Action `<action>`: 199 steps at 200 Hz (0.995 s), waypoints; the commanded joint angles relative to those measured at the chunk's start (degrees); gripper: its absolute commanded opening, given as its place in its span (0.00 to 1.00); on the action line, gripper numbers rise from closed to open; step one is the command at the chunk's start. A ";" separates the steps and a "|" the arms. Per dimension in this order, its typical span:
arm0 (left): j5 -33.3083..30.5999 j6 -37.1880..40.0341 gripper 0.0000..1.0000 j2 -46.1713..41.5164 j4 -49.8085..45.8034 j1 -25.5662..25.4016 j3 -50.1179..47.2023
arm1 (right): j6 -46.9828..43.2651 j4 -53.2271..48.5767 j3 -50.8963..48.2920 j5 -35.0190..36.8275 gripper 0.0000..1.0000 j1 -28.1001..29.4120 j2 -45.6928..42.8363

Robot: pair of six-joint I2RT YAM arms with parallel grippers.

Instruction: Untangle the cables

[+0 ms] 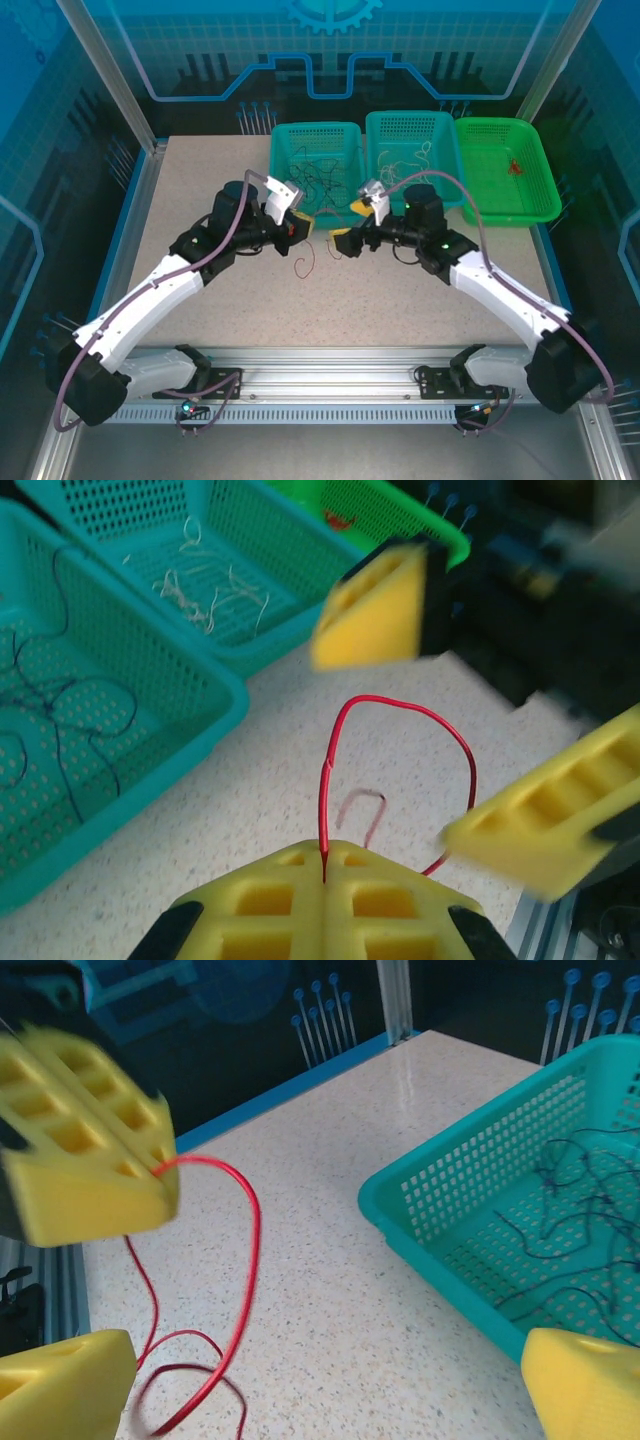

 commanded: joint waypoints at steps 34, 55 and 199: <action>3.16 -0.18 0.00 2.04 6.58 -0.98 3.90 | 0.84 16.65 4.22 -7.61 1.00 5.59 9.88; 2.81 -0.39 0.00 2.05 7.36 -1.06 3.82 | 2.75 18.41 4.70 -10.66 0.98 5.99 11.22; 3.47 -3.86 0.00 3.64 13.10 -1.16 2.81 | 6.25 15.48 5.47 -9.26 0.74 7.05 11.83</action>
